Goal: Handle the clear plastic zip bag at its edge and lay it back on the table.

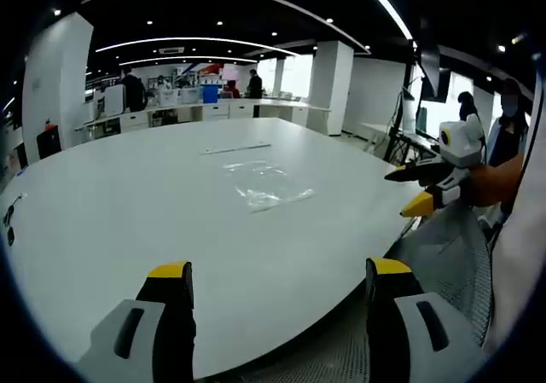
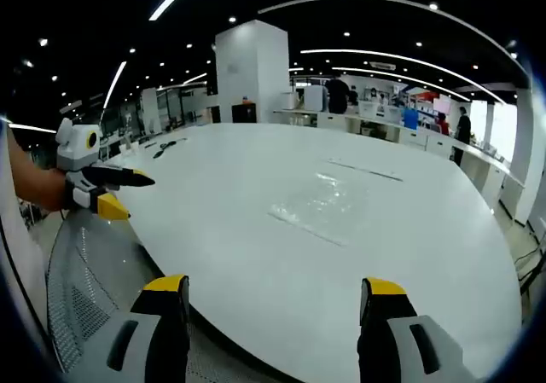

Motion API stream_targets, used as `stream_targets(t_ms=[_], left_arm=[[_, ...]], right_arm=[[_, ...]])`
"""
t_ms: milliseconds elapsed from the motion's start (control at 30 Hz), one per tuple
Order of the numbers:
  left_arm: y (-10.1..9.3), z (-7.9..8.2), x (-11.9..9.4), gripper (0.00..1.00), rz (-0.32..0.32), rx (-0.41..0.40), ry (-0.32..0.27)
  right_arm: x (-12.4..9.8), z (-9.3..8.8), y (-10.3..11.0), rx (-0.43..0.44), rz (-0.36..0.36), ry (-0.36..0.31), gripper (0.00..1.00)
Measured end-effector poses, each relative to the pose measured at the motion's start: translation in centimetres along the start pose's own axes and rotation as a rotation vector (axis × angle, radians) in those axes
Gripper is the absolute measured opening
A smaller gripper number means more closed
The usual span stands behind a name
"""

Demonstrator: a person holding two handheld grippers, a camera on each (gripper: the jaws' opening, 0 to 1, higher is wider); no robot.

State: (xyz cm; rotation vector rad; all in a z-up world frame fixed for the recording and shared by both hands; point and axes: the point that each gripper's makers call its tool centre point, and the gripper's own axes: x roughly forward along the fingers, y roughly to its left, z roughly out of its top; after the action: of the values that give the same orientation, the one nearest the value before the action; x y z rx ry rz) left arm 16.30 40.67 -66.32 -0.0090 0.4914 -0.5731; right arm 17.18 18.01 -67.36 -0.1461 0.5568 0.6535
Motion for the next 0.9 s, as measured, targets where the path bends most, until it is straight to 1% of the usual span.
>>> stream_targets(t_ms=[633, 900], left_arm=[[0.48, -0.07, 0.0, 0.82, 0.001, -0.001, -0.006], [-0.15, 0.2, -0.1, 0.81, 0.0, 0.002, -0.004]], right_arm=[[0.13, -0.1, -0.07, -0.007, 0.002, 0.002, 0.82], [0.15, -0.05, 0.05, -0.018, 0.008, 0.002, 0.82]])
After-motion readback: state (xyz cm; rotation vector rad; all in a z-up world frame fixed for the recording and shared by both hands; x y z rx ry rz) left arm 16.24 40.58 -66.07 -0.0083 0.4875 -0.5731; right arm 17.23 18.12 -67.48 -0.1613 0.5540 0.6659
